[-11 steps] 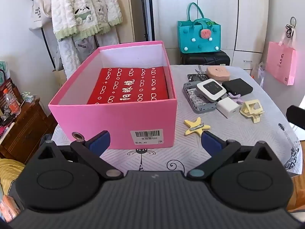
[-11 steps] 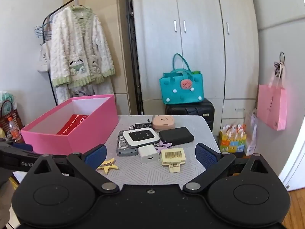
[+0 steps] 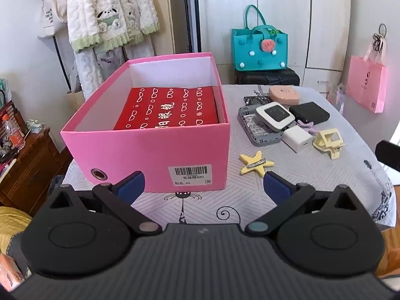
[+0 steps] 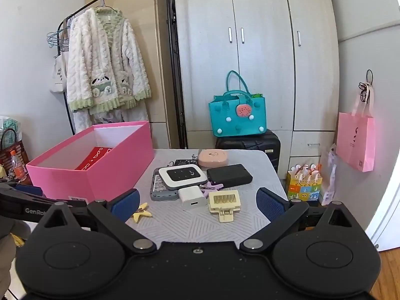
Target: Organize rigid objects
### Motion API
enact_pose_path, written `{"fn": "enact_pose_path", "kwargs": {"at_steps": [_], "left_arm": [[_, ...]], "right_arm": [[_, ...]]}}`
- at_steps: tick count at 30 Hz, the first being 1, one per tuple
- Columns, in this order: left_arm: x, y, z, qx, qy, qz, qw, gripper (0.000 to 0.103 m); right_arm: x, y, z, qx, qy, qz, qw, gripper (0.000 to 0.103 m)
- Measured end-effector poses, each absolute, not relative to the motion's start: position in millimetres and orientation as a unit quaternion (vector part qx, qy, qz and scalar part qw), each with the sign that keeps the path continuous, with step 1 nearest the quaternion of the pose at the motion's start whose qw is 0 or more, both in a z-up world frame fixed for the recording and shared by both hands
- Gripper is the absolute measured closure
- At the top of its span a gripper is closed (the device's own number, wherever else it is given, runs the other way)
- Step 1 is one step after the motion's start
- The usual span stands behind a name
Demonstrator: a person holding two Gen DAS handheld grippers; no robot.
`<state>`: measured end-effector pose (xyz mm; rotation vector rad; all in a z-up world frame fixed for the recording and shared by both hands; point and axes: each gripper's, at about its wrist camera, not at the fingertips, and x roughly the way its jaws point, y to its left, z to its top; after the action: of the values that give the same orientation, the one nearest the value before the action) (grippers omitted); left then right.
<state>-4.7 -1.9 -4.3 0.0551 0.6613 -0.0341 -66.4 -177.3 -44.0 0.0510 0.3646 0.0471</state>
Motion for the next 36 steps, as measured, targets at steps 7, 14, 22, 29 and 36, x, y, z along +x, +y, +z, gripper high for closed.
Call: {"fn": "enact_pose_path", "kwargs": {"at_steps": [7,14,22,29,36], "left_arm": [[-10,1,-7,0.022,0.306,-0.011,0.952,0.0],[-13,-3,-9,0.029,0.3,-0.014,0.953,0.0],[-17,0,-13,0.016,0.284,-0.015,0.958,0.0],[-15,-1,-14,0.017,0.288,-0.01,0.958,0.0],[-13,1,-16,0.018,0.292,-0.009,0.956,0.0]], "right_arm": [[-60,-178,-44,0.038,0.18,0.019,0.983,0.002],[-60,-179,-50,0.046,0.183,0.014,0.982,0.002],[-58,-180,-53,0.049,0.185,0.013,0.981,0.002],[-57,-181,-54,0.049,0.185,0.012,0.981,0.002],[-56,-180,-57,0.048,0.187,0.008,0.981,0.002]]}}
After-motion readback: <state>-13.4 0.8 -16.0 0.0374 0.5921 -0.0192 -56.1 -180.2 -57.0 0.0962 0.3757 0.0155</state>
